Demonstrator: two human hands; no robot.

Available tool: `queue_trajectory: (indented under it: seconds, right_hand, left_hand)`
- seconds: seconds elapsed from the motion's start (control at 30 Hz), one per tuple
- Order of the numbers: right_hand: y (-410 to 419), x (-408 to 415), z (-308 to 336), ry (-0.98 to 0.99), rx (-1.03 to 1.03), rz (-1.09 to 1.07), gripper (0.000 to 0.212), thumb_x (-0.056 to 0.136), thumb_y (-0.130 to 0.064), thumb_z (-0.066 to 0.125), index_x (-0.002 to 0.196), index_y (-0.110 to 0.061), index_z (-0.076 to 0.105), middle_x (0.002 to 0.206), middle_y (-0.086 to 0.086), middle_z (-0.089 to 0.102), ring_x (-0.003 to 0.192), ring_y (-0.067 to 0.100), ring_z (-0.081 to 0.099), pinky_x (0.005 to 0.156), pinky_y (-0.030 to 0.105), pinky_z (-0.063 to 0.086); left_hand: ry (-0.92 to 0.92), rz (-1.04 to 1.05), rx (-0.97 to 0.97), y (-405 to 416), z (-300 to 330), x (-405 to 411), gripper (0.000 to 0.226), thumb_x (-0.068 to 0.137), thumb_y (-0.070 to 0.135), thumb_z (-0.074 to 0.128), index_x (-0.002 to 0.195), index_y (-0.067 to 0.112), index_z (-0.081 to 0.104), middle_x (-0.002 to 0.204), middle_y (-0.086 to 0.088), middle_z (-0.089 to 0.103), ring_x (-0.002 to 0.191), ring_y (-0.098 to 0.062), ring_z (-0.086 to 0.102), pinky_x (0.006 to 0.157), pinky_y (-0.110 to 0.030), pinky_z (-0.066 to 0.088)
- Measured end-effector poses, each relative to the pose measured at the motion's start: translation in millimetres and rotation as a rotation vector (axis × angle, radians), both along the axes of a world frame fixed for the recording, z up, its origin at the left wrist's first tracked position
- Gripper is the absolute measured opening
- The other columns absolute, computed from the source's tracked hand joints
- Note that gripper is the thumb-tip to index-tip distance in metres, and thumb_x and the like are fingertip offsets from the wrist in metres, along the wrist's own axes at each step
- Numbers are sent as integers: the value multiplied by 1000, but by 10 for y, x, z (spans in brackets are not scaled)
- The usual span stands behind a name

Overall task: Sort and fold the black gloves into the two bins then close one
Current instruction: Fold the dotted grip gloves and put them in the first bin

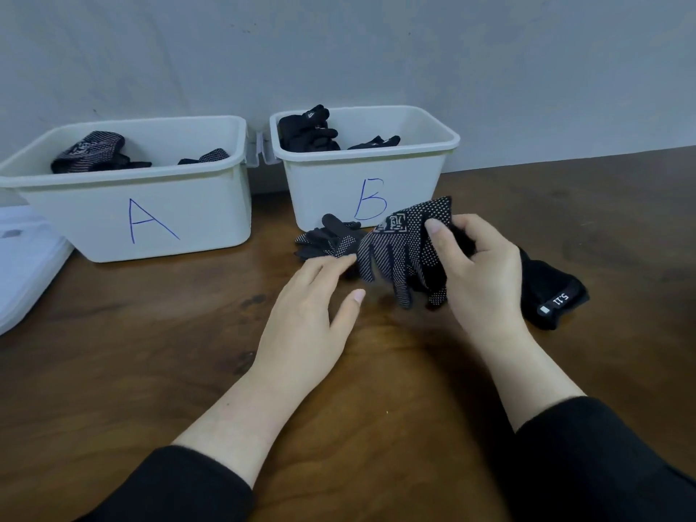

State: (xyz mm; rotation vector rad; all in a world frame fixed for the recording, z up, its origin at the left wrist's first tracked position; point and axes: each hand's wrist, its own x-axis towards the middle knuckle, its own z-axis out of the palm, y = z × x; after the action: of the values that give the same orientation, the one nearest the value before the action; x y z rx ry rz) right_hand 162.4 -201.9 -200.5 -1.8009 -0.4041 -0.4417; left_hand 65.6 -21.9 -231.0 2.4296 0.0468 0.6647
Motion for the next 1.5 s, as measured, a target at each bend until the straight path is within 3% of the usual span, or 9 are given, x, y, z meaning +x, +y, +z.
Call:
queue_trajectory:
  seconds: [0.2,0.53,0.73,0.93,1.03,1.1,1.2,1.4,1.5]
  right_hand:
    - [242,-199,42,221,76,213,21,93,-32,72,77,-18,71,72,-3,70,70,9,63,69,34,51]
    - [384,-440,0,402,31,462,26,104,-27,56,91,-24,78,77,-11,71,73,5,64,76,34,52]
    - [599,-622,142,460,39,533,26,101,-35,59,98,-16,77,91,19,72,86,32,69,79,59,59]
    - [1248,-924,561,658,309,706,24,106,-22,52,102,-7,70,101,14,76,94,24,75,70,35,61]
    - [1572,-1058,587,776,451,622,15,104,-11,51,99,-5,64,101,17,75,92,31,76,70,37,63]
    - [1641,-1103,424,714,133,516,16,103,-20,51,103,-9,63,91,11,76,78,28,76,68,41,63]
    - [1503,-1043,82,212,-767,270,25,97,-51,55,99,-27,59,80,-10,69,77,17,66,72,39,57]
    - [1319,-973,-288,-116,-773,571,33,99,-42,57,130,-32,63,130,-19,53,121,6,47,107,30,38]
    - [1394,-975,-381,-196,-851,639,31,99,-39,60,128,-32,67,129,-17,55,123,7,45,114,38,32]
  left_hand:
    - [15,-77,-17,-184,68,-70,82,86,67,53,157,35,28,161,16,29,148,1,20,121,-28,19]
    - [22,17,-656,28,93,-181,22,102,31,57,117,28,73,106,5,75,102,-18,69,95,-41,56]
    - [9,129,-979,295,435,-489,28,108,28,46,110,21,73,98,-1,78,94,-23,74,91,-44,59]
    - [261,156,-718,1289,1178,-746,24,107,26,45,96,16,64,78,-4,73,61,-17,66,59,-26,51]
    - [395,340,-288,1818,1460,-689,24,103,19,43,117,20,63,104,-2,73,84,-23,68,82,-37,54]
    - [156,577,-60,1973,1454,-707,33,101,16,42,128,21,60,115,-2,67,101,-28,64,91,-39,51]
    - [-22,555,3,1739,1026,-955,19,101,25,47,110,25,63,105,2,69,97,-25,63,84,-36,49]
    - [306,494,116,1516,0,-1252,39,101,46,51,135,29,60,138,4,53,125,-21,50,102,-40,39]
    - [415,407,184,1548,-72,-1171,49,102,51,46,145,28,52,155,1,43,142,-21,39,118,-39,28]
